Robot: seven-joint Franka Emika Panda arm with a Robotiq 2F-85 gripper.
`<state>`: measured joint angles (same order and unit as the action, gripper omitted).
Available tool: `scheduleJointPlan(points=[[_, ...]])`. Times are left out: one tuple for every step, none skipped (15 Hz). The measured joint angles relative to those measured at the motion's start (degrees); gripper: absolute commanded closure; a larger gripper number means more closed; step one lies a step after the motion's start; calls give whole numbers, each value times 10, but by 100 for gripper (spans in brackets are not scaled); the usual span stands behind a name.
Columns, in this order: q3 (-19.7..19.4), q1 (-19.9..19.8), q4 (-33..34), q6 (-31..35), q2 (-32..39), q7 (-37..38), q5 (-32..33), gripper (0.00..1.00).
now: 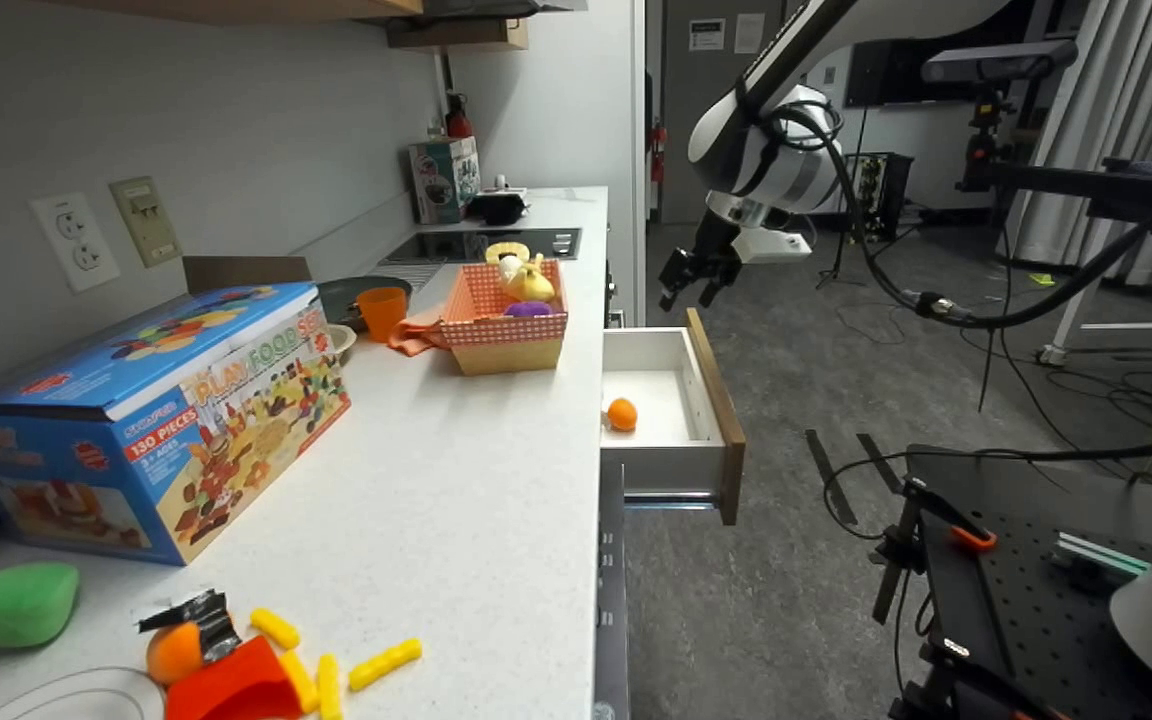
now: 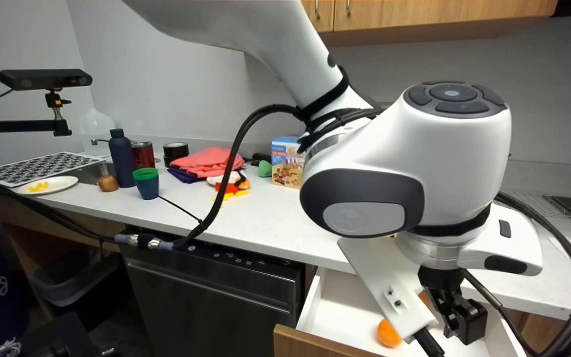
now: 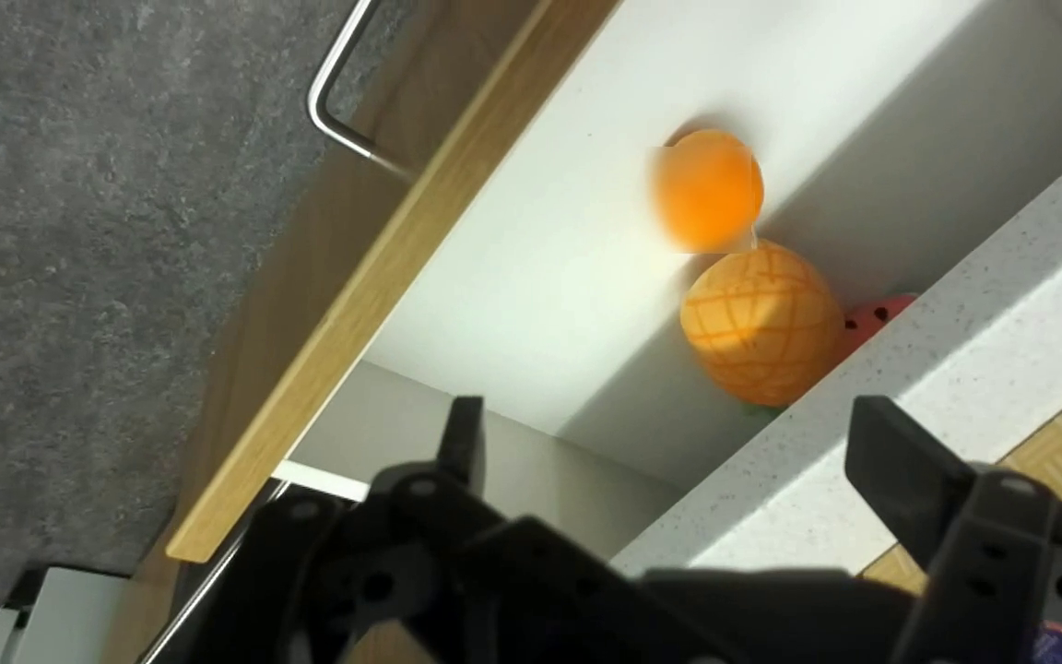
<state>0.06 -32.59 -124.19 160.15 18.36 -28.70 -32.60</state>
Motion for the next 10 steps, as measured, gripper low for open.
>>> scheduleJointPlan(points=[[0,1,2,0,5,0,12,0],[-1,3,6,0,13,-1,31,0],[-3,7,14,0,23,-2,51,0],[-3,10,23,0,36,-4,74,0],[-2,13,34,0,49,-9,92,0],[-2,16,45,0,62,-15,112,0],[-2,18,58,0,75,-21,132,0],[-1,18,70,0,89,-28,149,0],[0,18,82,0,102,-37,162,0],[2,17,93,0,115,-48,172,0]])
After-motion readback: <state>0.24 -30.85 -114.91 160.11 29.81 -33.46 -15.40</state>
